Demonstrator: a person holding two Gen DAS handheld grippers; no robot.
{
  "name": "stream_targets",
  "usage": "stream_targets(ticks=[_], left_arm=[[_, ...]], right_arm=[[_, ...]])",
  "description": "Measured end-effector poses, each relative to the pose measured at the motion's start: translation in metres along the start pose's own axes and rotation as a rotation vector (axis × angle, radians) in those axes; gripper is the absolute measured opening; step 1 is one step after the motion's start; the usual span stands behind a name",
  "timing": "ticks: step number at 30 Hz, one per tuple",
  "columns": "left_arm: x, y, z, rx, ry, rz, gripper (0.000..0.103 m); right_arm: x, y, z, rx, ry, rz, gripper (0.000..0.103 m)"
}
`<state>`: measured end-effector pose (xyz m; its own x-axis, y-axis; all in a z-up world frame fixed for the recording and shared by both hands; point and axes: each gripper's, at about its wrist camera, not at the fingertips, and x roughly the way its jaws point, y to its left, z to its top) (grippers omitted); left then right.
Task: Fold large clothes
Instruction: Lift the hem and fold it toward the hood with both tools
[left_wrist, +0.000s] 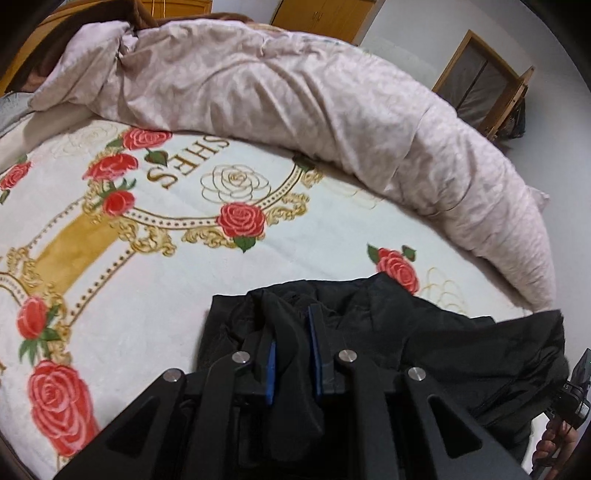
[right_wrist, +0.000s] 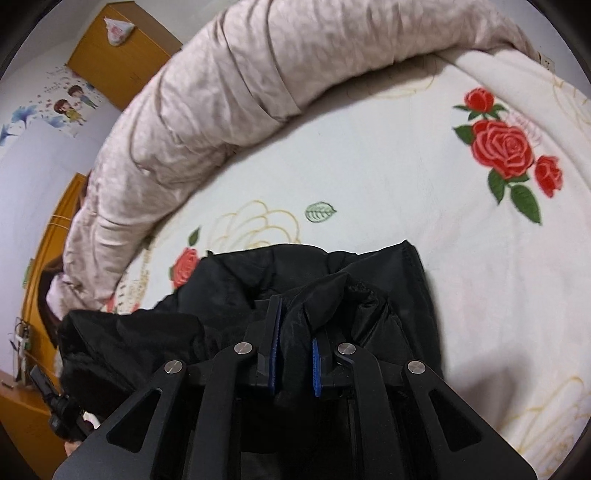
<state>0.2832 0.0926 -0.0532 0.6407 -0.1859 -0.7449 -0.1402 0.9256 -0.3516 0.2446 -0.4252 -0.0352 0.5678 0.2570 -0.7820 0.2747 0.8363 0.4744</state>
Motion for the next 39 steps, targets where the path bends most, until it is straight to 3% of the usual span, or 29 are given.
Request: stream_targets(ticks=[7,10,12,14,20,23,28,31,35,39], left_arm=[[-0.003,0.003,0.013,-0.023,0.026,-0.052,0.026],[-0.02,0.009,0.023,-0.067,0.01,-0.11,0.045],[-0.036,0.01,0.028,-0.082,-0.036,-0.131,0.067],[-0.055,0.01,0.035,-0.083,-0.113,-0.116,0.078],[-0.085,0.003,0.044,-0.052,-0.154,-0.128,0.078],[-0.081,-0.022,0.027,0.05,-0.105,-0.184,0.078],[-0.028,-0.073,0.002,0.204,0.031,-0.208,0.077],[0.007,-0.083,0.003,0.257,0.041,-0.123,0.077],[0.046,-0.079,0.007,0.275,0.036,-0.027,0.076],[0.067,-0.081,0.0,0.299,-0.008,0.016,0.076]], right_arm=[[-0.017,0.006,0.007,0.0,-0.008,0.041,0.021],[-0.04,0.01,0.011,0.003,-0.052,0.135,0.045],[-0.053,0.014,0.012,0.004,-0.091,0.184,0.069],[-0.066,0.018,0.013,-0.007,-0.142,0.189,0.07],[-0.097,0.053,0.006,-0.147,-0.255,0.128,0.071],[-0.079,0.075,-0.014,-0.273,-0.196,0.081,0.071],[-0.01,0.09,-0.032,-0.385,-0.039,-0.043,0.071],[0.024,0.084,-0.023,-0.408,-0.002,-0.139,0.071],[0.058,0.076,-0.009,-0.402,0.033,-0.176,0.071],[0.082,0.069,-0.003,-0.399,0.018,-0.205,0.072]])
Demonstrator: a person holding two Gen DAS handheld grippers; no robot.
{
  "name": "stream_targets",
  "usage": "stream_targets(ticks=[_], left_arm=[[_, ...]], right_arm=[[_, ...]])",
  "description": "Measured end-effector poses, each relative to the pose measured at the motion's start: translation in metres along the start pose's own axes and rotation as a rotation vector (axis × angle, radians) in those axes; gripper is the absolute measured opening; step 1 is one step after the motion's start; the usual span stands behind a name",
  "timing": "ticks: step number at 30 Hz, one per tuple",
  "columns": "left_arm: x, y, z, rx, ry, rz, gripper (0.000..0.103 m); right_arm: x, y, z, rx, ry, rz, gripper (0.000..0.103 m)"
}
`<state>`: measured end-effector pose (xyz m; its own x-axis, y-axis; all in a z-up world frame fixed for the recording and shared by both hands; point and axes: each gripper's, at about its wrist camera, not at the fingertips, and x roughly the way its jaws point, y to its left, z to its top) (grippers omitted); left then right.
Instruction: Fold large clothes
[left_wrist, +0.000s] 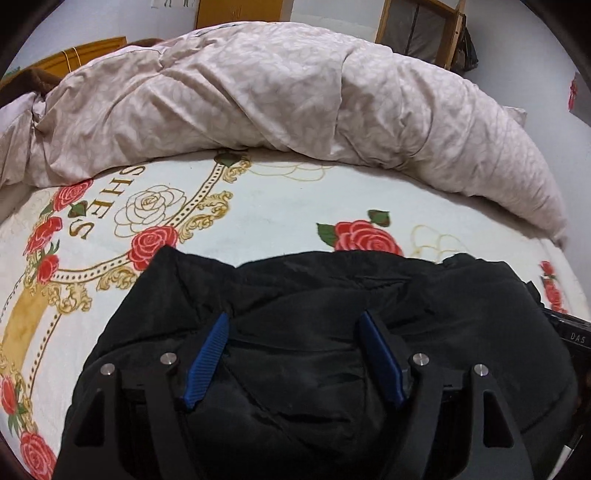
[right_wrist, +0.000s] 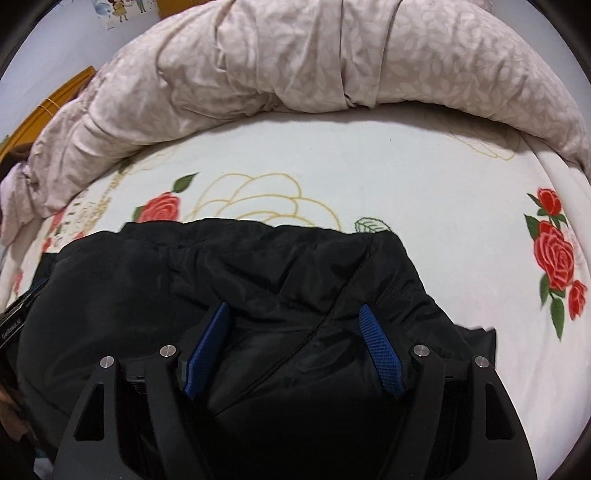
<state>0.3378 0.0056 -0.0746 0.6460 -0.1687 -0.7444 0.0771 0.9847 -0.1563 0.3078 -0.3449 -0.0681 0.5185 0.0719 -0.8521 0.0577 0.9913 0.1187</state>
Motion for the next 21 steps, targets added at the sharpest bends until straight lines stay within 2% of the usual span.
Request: stream_targets(ticks=[4,7,10,12,15,16,18,21], left_arm=[[0.015,0.001,-0.003,-0.016,-0.008,0.02,0.076],[0.016,-0.002,0.001,-0.002,0.015,0.033,0.076],[0.0,-0.003,0.011,0.008,0.055,0.027,0.075],[-0.017,0.001,0.018,0.018,0.035,0.013,0.075],[-0.035,0.013,0.029,0.05,-0.026,0.044,0.075],[-0.032,0.019,0.031,0.054,-0.031,0.068,0.075],[-0.015,0.032,0.031,0.034,0.007,0.119,0.075],[0.014,0.05,0.018,-0.025,0.067,0.109,0.079]], right_arm=[[0.014,0.003,0.002,-0.006,-0.01,-0.043,0.072],[0.01,0.0,0.003,0.003,-0.024,-0.036,0.073],[-0.015,-0.001,0.004,0.022,-0.046,-0.052,0.073],[-0.041,-0.005,0.002,0.028,-0.106,-0.036,0.073],[-0.061,-0.015,0.002,0.033,-0.156,-0.053,0.073],[-0.056,-0.02,0.003,0.037,-0.141,-0.07,0.073],[-0.033,-0.027,0.002,0.043,-0.071,-0.104,0.073],[-0.007,-0.036,-0.002,0.065,-0.04,-0.084,0.073]])
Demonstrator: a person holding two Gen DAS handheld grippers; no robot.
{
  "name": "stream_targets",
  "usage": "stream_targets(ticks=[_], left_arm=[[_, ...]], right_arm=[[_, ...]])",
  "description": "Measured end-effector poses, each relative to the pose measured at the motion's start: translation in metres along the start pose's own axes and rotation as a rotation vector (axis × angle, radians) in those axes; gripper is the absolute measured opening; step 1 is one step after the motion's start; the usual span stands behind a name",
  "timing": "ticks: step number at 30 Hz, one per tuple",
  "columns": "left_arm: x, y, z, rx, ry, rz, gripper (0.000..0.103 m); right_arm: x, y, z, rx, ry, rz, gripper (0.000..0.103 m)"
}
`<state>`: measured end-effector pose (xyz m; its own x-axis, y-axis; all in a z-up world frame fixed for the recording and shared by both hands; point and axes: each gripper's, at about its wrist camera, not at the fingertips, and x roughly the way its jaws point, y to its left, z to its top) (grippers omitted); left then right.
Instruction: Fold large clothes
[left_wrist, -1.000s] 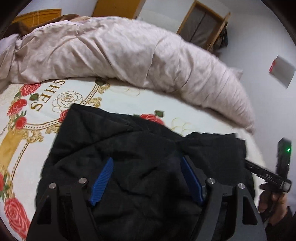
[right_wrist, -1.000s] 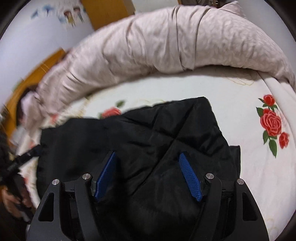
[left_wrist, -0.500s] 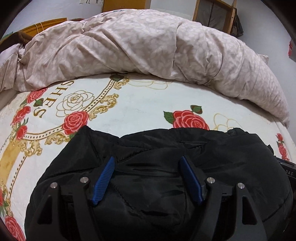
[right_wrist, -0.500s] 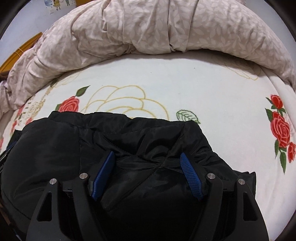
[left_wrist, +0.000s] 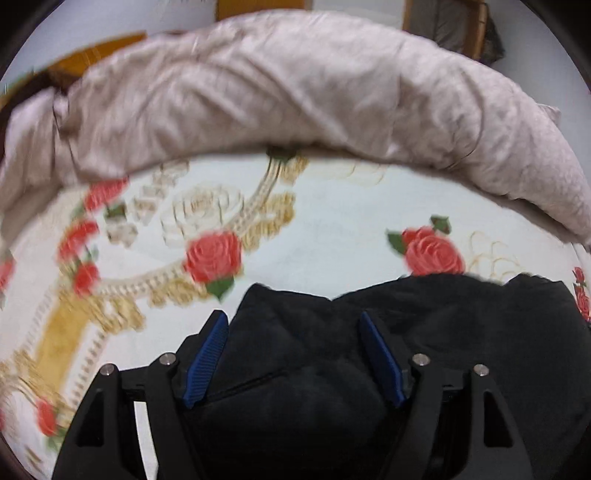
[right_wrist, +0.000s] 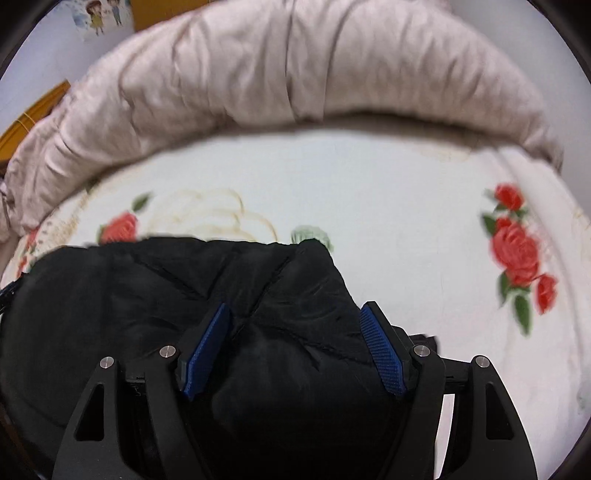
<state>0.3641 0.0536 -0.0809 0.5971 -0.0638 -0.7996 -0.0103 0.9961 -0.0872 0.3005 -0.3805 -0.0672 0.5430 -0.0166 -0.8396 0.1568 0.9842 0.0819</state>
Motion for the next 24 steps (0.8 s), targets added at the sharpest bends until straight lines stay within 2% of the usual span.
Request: stream_targets(ticks=[5,12,14,16,20,22,24], left_arm=[[0.022,0.006,-0.009,-0.074,-0.027,-0.027,0.081],[0.026,0.005,-0.005,-0.087,-0.017,-0.023,0.081],[0.015,0.005,0.001,-0.081,-0.013,-0.006,0.079],[-0.006,0.008,0.005,-0.088,-0.045,-0.017,0.079],[-0.05,0.005,0.012,-0.087,-0.116,-0.065,0.078],[-0.063,-0.014,0.013,-0.044,-0.12,-0.111,0.078],[-0.063,-0.043,0.011,0.022,-0.088,-0.165,0.078]], right_arm=[[0.025,0.004,0.0,0.005,-0.008,-0.019,0.077],[0.035,0.0,0.001,0.028,0.007,-0.013,0.078],[0.021,0.0,0.005,0.028,0.009,-0.035,0.078],[-0.002,0.003,0.007,0.017,-0.033,-0.044,0.078],[-0.054,0.026,0.011,-0.016,-0.132,-0.001,0.078],[-0.064,0.047,0.012,-0.048,-0.128,0.051,0.078],[-0.057,0.076,0.011,-0.107,-0.074,0.088,0.078]])
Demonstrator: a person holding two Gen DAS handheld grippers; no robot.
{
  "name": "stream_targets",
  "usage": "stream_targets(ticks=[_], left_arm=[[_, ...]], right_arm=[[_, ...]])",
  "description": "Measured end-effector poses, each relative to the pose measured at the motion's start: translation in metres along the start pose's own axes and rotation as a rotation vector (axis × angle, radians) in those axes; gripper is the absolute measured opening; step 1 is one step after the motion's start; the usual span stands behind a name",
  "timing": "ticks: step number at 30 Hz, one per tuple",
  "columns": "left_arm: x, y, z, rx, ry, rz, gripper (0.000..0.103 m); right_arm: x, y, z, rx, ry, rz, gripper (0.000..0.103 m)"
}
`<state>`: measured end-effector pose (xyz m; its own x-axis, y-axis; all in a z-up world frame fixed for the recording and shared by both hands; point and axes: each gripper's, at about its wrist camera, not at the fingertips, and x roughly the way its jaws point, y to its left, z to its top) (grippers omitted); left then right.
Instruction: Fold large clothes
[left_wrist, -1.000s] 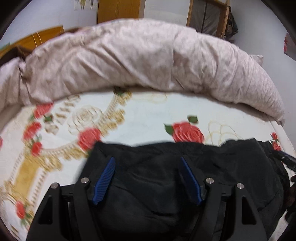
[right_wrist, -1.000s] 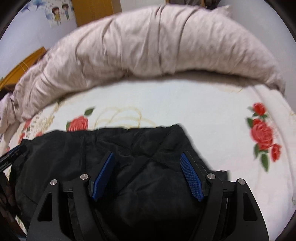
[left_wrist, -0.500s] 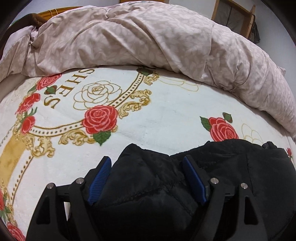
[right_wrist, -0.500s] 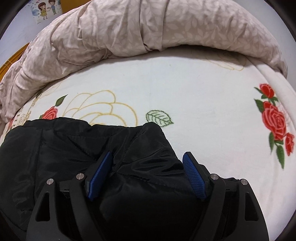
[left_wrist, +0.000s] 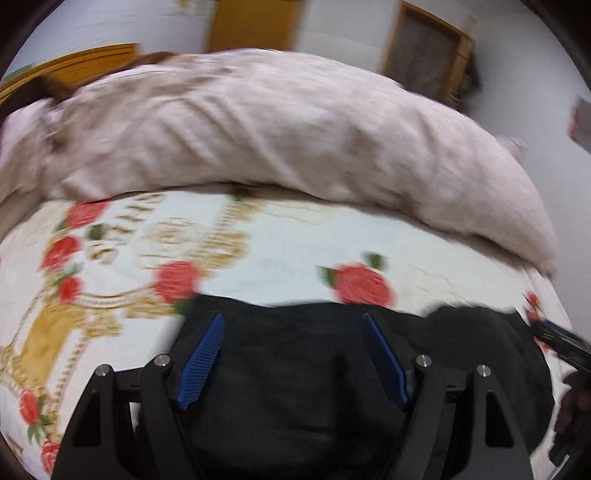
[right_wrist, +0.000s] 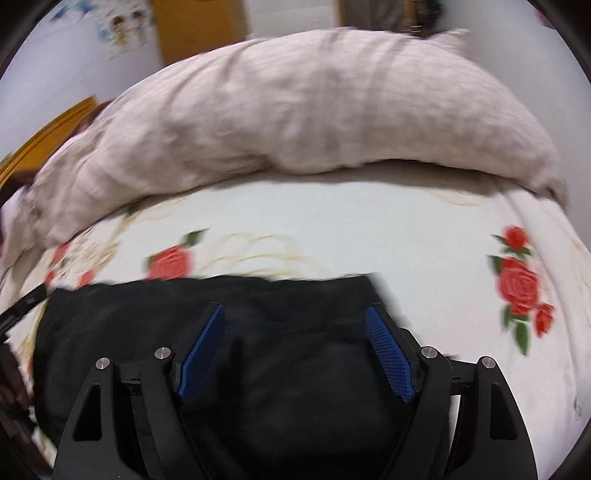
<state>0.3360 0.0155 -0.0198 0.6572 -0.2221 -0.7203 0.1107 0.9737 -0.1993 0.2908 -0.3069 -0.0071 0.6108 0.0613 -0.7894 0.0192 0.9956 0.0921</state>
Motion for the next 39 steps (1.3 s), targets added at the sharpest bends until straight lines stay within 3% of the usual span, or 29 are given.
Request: stream_targets(ticks=[3,5,14,19,21,26,28,30,33,39], left_arm=[[0.027,-0.039,-0.009,0.092,0.081,-0.044,0.079],[0.052,-0.048,-0.016,0.105,0.131,-0.011,0.079],[0.091,-0.056,-0.022,0.129,0.119,0.04,0.08],[0.083,-0.055,-0.017,0.142,0.135,0.049,0.079],[0.065,-0.049,-0.013,0.144,0.124,0.043,0.073],[0.001,-0.001,-0.013,0.145,0.015,0.063,0.073],[-0.005,0.027,-0.02,0.13,0.01,0.111,0.073],[0.007,0.05,-0.028,0.088,0.056,0.14,0.074],[0.025,0.068,-0.038,0.028,0.057,0.105,0.082],[0.055,0.068,-0.04,-0.015,0.045,0.082,0.084]], right_arm=[[0.032,0.024,-0.004,-0.049,0.089,-0.001,0.078],[0.053,0.023,-0.005,-0.032,0.112,-0.014,0.078],[0.093,0.016,-0.007,-0.028,0.118,-0.035,0.078],[0.071,0.01,-0.004,-0.018,0.087,-0.022,0.077],[0.043,0.004,-0.004,-0.022,0.039,-0.03,0.076],[-0.02,-0.037,-0.019,-0.025,-0.077,-0.051,0.076],[-0.014,-0.055,-0.029,-0.011,-0.054,-0.086,0.076],[0.004,-0.071,-0.038,0.02,-0.018,-0.108,0.076],[0.02,-0.08,-0.045,0.057,-0.037,-0.099,0.076],[0.049,-0.086,-0.045,0.079,-0.023,-0.099,0.076]])
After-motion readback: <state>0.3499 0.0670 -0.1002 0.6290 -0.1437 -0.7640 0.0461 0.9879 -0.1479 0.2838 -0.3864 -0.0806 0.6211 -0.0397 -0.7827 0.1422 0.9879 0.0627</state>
